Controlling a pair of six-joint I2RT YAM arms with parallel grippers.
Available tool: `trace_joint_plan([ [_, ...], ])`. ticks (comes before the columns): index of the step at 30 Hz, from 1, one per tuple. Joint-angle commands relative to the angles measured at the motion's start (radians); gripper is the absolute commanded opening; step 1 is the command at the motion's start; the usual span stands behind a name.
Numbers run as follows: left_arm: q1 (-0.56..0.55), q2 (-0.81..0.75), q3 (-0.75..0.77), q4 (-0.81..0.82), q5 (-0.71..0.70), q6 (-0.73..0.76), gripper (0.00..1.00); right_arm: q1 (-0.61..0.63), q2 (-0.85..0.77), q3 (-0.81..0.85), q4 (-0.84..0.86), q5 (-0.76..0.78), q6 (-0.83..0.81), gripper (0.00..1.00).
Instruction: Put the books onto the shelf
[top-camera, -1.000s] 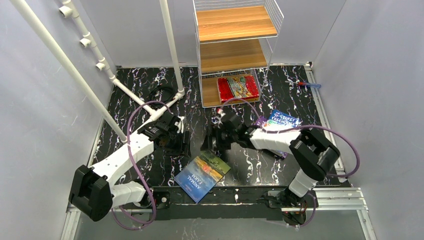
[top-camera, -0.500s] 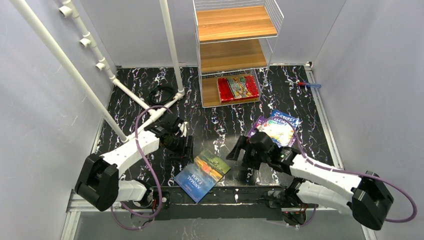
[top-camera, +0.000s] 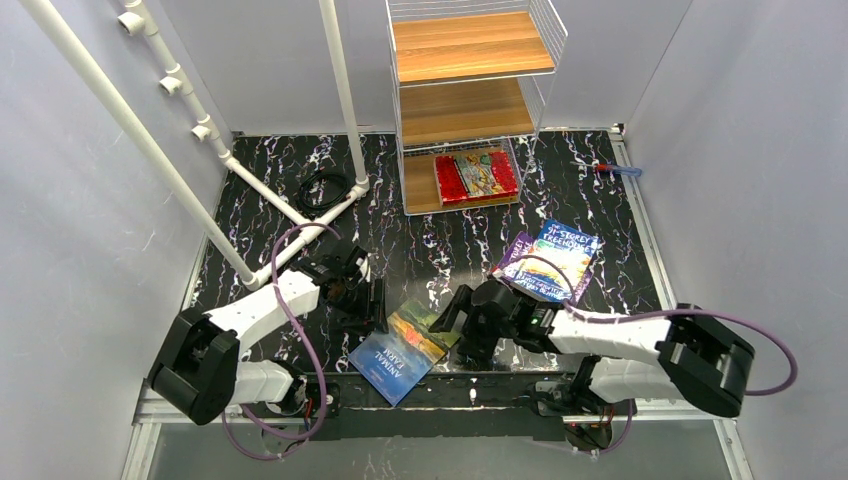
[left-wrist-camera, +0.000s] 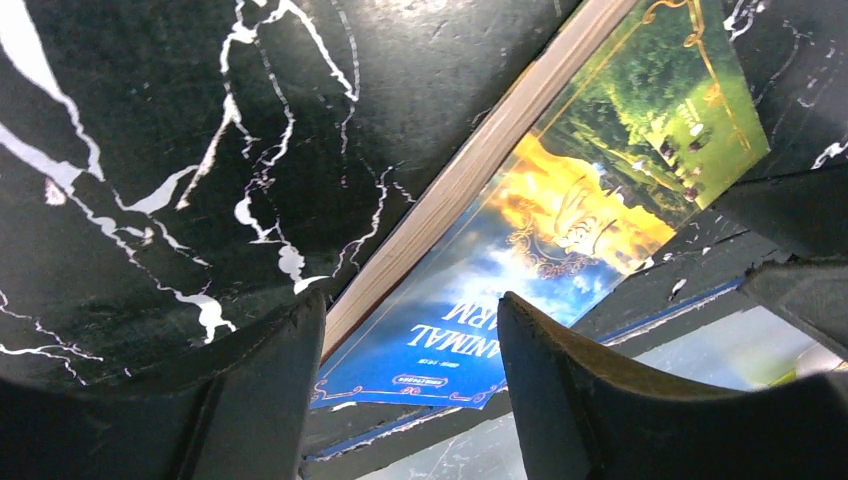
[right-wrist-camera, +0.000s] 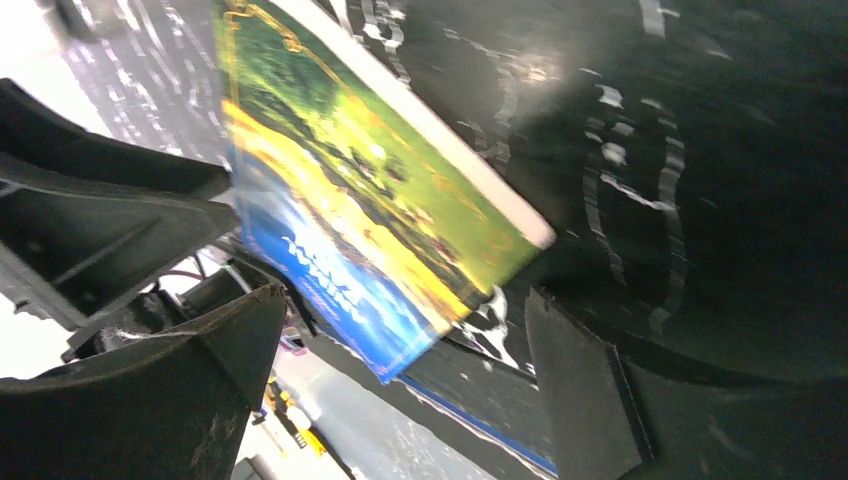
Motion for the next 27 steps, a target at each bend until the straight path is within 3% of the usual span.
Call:
trace_joint_plan([
  [1, -0.003, -0.039, -0.044, 0.009, -0.035, -0.044, 0.62, 0.01, 0.117, 0.029, 0.192, 0.016, -0.028, 0.99],
  [5, -0.003, -0.087, -0.085, 0.051, -0.055, -0.072, 0.62, -0.007, 0.237, 0.043, 0.438, -0.013, -0.097, 0.99],
  [10, -0.002, -0.078, -0.067, 0.014, -0.121, -0.068, 0.63, -0.194, 0.421, 0.127, 0.729, -0.209, -0.186, 0.98],
  [13, -0.001, -0.091, -0.051, -0.005, -0.161, -0.088, 0.63, -0.255, 0.461, 0.225, 0.626, -0.298, -0.254, 0.97],
  [16, 0.005, -0.129, -0.044, -0.036, -0.213, -0.107, 0.63, -0.256, 0.393, 0.254, 0.387, -0.232, -0.362, 0.98],
  [19, 0.006, -0.141, -0.049, -0.031, -0.23, -0.111, 0.62, -0.255, 0.297, 0.199, 0.281, -0.175, -0.4, 0.99],
  [22, 0.006, -0.124, -0.086, 0.066, -0.133, -0.098, 0.58, -0.255, 0.214, 0.123, 0.251, -0.152, -0.381, 0.99],
  [27, 0.006, -0.072, -0.127, 0.16, -0.049, -0.122, 0.55, -0.179, 0.166, 0.008, 0.342, -0.177, -0.272, 0.99],
])
